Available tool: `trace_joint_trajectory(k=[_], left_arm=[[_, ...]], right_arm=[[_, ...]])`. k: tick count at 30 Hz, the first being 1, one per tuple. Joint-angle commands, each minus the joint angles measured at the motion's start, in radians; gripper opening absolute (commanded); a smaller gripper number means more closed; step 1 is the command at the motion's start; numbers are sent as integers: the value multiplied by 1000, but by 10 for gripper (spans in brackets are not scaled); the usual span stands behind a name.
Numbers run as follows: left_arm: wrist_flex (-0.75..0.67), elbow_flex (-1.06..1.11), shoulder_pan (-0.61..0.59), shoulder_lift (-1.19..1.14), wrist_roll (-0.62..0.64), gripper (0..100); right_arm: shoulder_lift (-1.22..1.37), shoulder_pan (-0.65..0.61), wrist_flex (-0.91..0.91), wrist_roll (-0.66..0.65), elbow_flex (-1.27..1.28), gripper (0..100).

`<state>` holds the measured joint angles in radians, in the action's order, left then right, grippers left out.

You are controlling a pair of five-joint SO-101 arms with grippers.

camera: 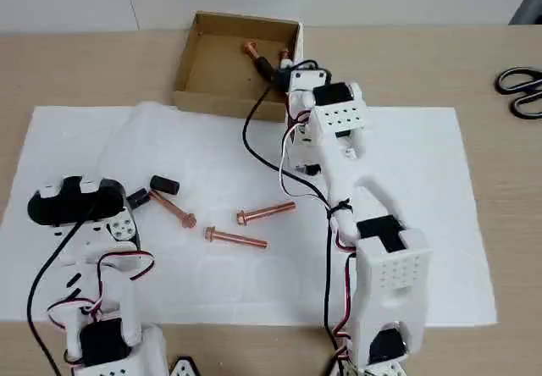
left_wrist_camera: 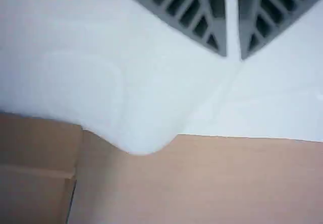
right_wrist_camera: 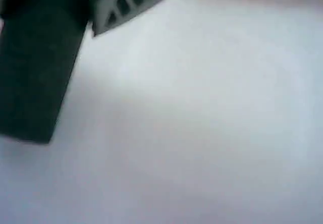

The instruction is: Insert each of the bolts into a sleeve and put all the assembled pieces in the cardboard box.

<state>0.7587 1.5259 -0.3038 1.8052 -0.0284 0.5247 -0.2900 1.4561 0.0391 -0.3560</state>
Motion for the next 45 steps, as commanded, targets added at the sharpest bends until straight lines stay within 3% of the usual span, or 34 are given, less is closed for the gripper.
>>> trace_joint_trajectory(k=[1,7,12,45], left_arm=[[-2,-30,8,15,6,6],[0,-30,8,15,6,6],[0,-30,8,15,6,6],[0,-30,8,15,6,6]], right_arm=[[16,2,-5,-9,-5,101],[42,2,-10,-9,-6,114],[38,2,-1,-9,-6,213],[47,-25,-50,26,-110,198]])
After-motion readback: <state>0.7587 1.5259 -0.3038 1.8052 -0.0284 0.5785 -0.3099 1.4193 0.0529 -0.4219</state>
